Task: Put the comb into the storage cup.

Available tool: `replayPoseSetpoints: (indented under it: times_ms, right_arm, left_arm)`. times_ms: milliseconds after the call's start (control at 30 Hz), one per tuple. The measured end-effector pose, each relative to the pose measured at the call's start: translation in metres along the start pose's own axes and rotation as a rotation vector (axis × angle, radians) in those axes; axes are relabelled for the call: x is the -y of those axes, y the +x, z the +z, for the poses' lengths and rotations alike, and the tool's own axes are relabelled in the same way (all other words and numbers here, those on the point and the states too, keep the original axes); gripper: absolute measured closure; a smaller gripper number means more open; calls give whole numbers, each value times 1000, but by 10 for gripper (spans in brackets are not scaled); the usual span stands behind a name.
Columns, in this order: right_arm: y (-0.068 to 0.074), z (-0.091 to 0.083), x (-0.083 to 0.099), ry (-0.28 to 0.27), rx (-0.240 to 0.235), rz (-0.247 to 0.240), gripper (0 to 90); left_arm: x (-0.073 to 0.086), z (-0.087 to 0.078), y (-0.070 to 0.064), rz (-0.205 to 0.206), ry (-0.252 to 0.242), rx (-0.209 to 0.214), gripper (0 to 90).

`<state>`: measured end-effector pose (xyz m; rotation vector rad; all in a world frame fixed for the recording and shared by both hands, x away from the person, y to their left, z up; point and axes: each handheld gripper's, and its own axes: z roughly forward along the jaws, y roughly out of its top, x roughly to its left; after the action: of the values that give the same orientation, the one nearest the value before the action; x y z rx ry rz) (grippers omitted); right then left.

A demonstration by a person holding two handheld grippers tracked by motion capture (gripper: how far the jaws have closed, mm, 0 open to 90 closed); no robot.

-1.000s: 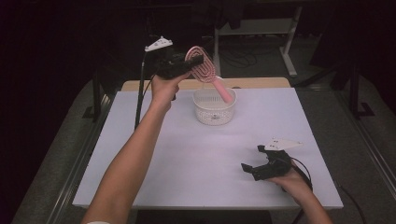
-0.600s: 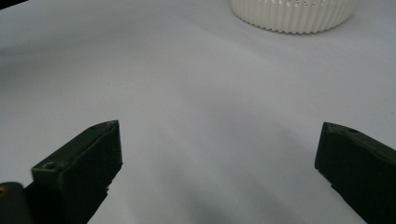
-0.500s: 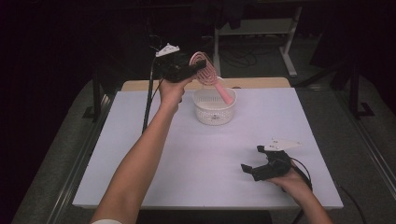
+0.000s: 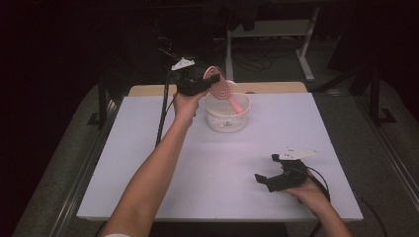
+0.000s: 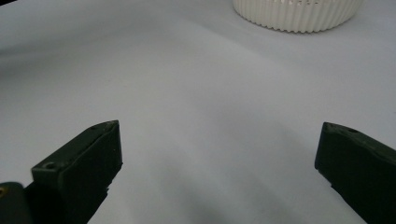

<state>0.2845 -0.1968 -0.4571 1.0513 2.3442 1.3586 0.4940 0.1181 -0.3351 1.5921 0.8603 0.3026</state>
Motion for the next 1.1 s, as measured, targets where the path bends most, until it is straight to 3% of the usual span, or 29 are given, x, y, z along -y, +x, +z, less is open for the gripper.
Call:
replayPoseSetpoints:
  times_ms: [200, 700, 767, 1100]
  right_arm:
    - [0, 0, 0, 1, 0, -1, 4]
    - [0, 1, 0, 6, -1, -5, 4]
    - [0, 1, 0, 8, -2, -6, 4]
    - [1, 1, 0, 9, 0, -7, 4]
  left_arm:
    - [11, 2, 8, -37, 3, -7, 660]
    - [24, 1, 17, -45, 33, -24, 656]
    - [27, 0, 21, -62, 32, -25, 655]
    - [31, -6, 32, -68, 55, -44, 637]
